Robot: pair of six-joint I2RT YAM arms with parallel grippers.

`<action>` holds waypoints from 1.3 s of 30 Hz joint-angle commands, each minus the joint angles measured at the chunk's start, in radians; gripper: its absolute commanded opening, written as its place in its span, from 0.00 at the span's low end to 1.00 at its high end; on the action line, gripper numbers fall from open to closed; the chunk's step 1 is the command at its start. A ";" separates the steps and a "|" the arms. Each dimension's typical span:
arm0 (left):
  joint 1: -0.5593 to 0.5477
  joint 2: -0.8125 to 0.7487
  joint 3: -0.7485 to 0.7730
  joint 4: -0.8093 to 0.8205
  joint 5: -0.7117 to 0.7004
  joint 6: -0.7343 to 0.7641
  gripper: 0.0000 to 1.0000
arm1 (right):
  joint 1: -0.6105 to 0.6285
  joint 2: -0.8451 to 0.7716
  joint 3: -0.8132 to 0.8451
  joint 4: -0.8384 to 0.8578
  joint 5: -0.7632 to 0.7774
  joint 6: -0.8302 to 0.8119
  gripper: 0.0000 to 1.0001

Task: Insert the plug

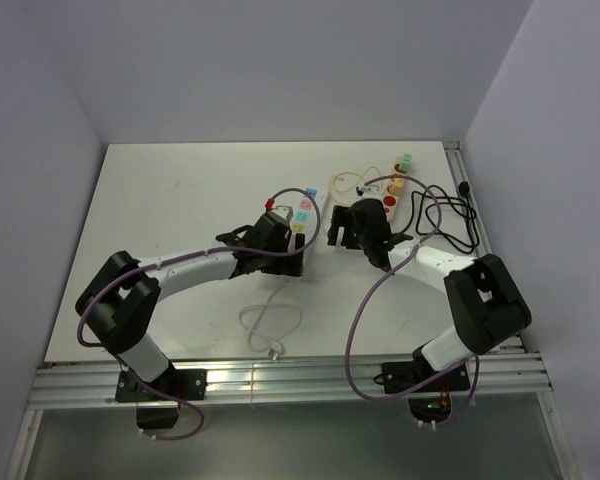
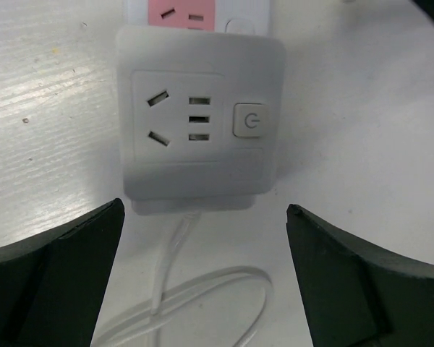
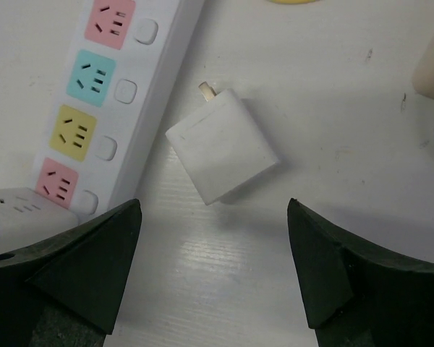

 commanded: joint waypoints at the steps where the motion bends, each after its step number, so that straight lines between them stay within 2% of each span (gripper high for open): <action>1: 0.023 -0.112 0.045 -0.025 0.037 0.017 1.00 | -0.007 0.069 0.114 -0.079 -0.033 -0.081 0.88; 5: 0.047 -0.195 0.024 -0.065 0.054 0.014 0.99 | -0.007 0.118 0.194 -0.145 -0.080 -0.189 0.88; 8: 0.086 -0.287 -0.030 -0.055 0.073 0.001 0.99 | -0.010 0.152 0.232 -0.181 -0.109 -0.201 0.89; 10: 0.123 -0.365 -0.080 -0.025 0.079 -0.012 1.00 | -0.010 0.189 0.300 -0.236 -0.087 -0.213 0.91; 11: 0.135 -0.393 -0.096 -0.018 0.079 -0.019 0.99 | -0.006 0.200 0.320 -0.297 -0.027 -0.218 0.91; 14: 0.169 -0.470 -0.140 0.011 0.079 -0.026 0.99 | -0.005 0.220 0.354 -0.336 -0.031 -0.250 0.92; 20: 0.201 -0.487 -0.154 0.018 0.109 -0.019 1.00 | -0.004 0.327 0.467 -0.460 -0.031 -0.327 0.91; 28: 0.206 -0.472 -0.165 0.036 0.140 -0.016 1.00 | -0.004 0.410 0.519 -0.509 -0.037 -0.362 0.89; 31: 0.208 -0.478 -0.168 0.039 0.134 -0.019 1.00 | -0.005 0.405 0.518 -0.499 -0.050 -0.368 0.74; 32: 0.209 -0.479 -0.170 0.041 0.134 -0.019 1.00 | -0.004 0.404 0.516 -0.494 -0.048 -0.365 0.61; 35: 0.218 -0.485 -0.173 0.041 0.138 -0.020 1.00 | -0.005 0.364 0.486 -0.451 -0.033 -0.368 0.49; 39: 0.231 -0.490 -0.171 0.041 0.154 -0.023 1.00 | -0.004 0.255 0.414 -0.364 -0.039 -0.370 0.42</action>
